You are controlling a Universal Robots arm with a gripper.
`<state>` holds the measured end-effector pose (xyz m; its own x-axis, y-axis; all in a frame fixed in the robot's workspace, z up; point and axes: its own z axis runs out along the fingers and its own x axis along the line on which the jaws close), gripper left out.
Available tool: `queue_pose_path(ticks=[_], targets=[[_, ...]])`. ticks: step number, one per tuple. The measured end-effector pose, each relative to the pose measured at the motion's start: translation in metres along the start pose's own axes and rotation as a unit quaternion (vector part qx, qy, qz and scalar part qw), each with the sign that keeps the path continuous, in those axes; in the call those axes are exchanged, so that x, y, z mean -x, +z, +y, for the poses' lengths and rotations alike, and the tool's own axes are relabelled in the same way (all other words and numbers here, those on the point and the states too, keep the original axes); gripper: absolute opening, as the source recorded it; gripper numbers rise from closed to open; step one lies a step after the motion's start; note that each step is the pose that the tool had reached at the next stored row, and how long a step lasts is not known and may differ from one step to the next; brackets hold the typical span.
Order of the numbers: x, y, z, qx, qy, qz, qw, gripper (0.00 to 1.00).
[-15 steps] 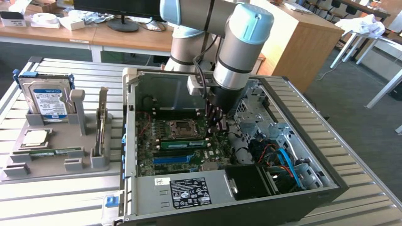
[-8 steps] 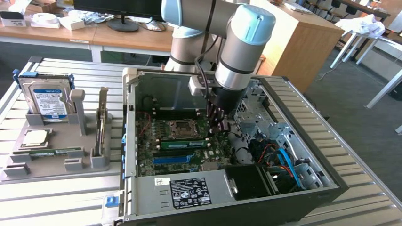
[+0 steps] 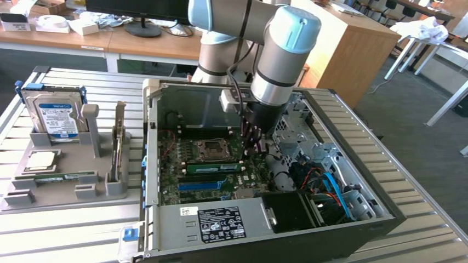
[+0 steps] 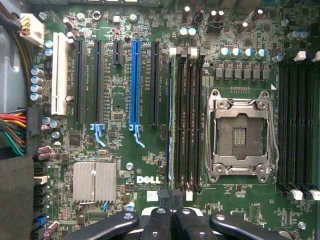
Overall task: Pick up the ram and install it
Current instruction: 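Press down the ram until it locks into place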
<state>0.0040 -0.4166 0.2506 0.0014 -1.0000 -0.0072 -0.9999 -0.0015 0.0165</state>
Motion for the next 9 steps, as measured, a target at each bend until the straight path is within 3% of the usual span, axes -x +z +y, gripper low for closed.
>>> queue_pose_path(ticks=[9], targets=[[-0.0001,0.0105,-0.0001,0.0,0.0,0.0001,1.0,0.1]])
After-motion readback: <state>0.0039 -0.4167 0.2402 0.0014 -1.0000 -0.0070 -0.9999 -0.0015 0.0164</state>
